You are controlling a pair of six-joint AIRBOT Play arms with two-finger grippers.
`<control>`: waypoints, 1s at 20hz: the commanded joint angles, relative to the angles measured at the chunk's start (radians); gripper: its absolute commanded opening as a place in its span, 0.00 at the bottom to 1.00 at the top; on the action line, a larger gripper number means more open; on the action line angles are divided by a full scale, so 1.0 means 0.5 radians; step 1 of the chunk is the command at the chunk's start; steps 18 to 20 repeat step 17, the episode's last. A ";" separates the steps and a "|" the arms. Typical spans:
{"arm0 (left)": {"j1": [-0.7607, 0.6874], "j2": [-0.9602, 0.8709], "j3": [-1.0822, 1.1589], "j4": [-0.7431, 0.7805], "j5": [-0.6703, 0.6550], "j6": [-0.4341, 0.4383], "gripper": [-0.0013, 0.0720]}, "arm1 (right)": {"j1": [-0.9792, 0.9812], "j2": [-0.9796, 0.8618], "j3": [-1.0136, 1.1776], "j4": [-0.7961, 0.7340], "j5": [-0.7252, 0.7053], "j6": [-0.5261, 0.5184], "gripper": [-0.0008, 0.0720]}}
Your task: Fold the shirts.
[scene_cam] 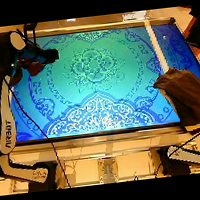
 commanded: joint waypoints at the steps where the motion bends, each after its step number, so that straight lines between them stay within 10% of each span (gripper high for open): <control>1: -0.001 -0.001 0.001 -0.128 -0.054 0.001 0.05 | 0.488 -0.007 -0.182 -0.139 -0.406 -0.153 0.59; 9: -0.001 -0.001 0.001 -0.164 -0.174 0.010 0.05 | 0.931 -0.012 -0.712 -0.832 -0.855 -0.100 0.52; 20: -0.001 -0.001 0.001 -0.163 -0.206 0.011 0.05 | 0.929 -0.012 -0.716 -0.867 -0.845 -0.100 0.52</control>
